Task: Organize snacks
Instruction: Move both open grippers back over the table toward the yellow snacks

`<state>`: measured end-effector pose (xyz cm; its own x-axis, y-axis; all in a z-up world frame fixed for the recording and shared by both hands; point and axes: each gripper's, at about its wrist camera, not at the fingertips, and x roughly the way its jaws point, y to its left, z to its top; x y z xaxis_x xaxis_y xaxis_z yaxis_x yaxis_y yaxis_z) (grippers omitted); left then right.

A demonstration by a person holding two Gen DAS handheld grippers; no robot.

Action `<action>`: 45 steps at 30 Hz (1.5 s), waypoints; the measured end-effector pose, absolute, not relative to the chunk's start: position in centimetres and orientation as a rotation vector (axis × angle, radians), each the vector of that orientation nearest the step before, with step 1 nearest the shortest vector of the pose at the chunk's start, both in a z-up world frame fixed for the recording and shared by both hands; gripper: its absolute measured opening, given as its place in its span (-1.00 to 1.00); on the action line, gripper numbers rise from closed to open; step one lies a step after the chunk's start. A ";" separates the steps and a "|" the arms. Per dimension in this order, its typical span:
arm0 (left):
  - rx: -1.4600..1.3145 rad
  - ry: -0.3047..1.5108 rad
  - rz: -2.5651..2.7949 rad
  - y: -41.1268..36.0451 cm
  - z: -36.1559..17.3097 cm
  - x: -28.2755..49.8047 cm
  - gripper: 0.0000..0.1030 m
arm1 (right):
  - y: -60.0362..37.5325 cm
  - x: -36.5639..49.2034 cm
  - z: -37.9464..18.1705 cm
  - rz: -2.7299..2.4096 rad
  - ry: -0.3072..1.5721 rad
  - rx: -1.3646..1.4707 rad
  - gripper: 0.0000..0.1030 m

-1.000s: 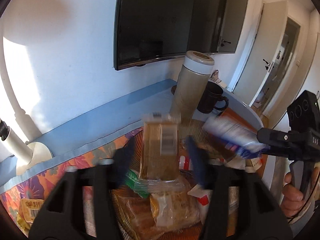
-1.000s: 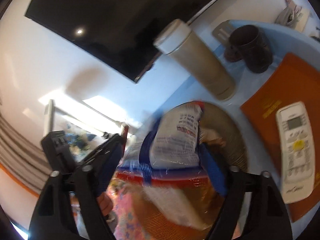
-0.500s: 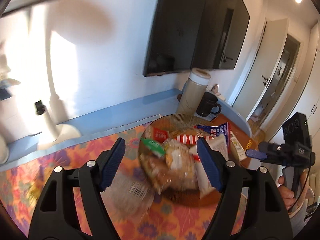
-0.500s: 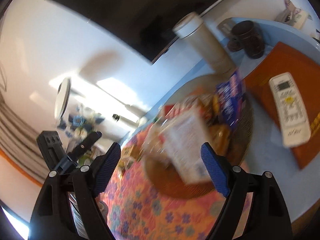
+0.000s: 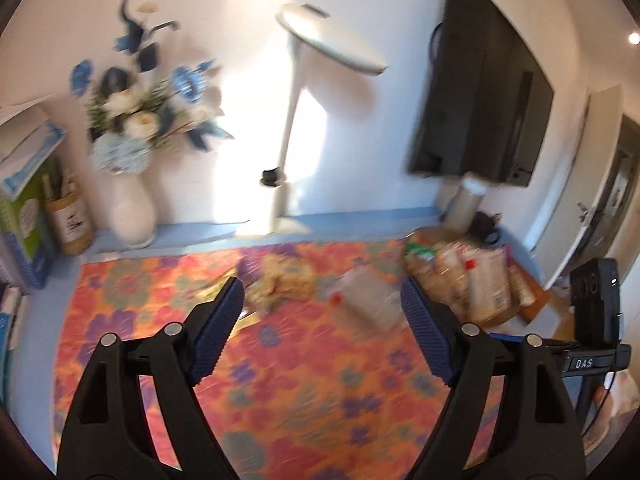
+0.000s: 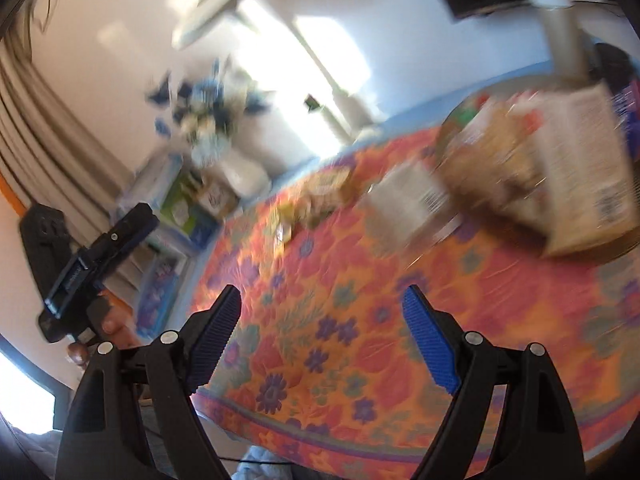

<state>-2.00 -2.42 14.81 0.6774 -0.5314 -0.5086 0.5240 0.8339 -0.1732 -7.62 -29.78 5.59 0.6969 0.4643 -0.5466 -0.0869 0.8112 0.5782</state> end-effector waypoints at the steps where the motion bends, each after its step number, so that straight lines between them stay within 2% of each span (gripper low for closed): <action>1: 0.009 0.594 -0.545 -1.6 13.3 -1.8 0.60 | -28.4 -7.4 4.8 0.312 0.756 0.526 0.60; 8: -0.025 0.767 -0.369 2.6 4.1 2.3 0.59 | -20.7 -4.6 2.7 0.216 0.748 0.269 0.62; 10: -0.013 0.766 -0.328 3.2 3.0 2.6 0.59 | -19.9 -3.7 2.7 0.197 0.723 0.238 0.74; 22: -0.001 0.754 -0.267 3.9 0.7 2.9 0.60 | -17.5 -0.1 -0.2 0.162 0.722 0.146 0.74; 37: -0.033 0.824 -0.238 4.5 0.4 3.8 0.58 | -19.5 0.5 -1.2 0.153 0.776 0.273 0.75; 41: 0.027 0.775 -0.224 4.3 6.0 2.4 0.58 | -19.7 1.0 -1.1 0.211 0.837 0.288 0.75; 43: 0.008 0.719 -0.286 4.5 9.3 2.2 0.79 | -19.6 1.7 0.2 0.218 0.864 0.245 0.75; 45: -0.028 0.694 -0.347 4.1 11.5 3.0 0.83 | -19.9 2.6 2.3 0.215 0.861 0.207 0.75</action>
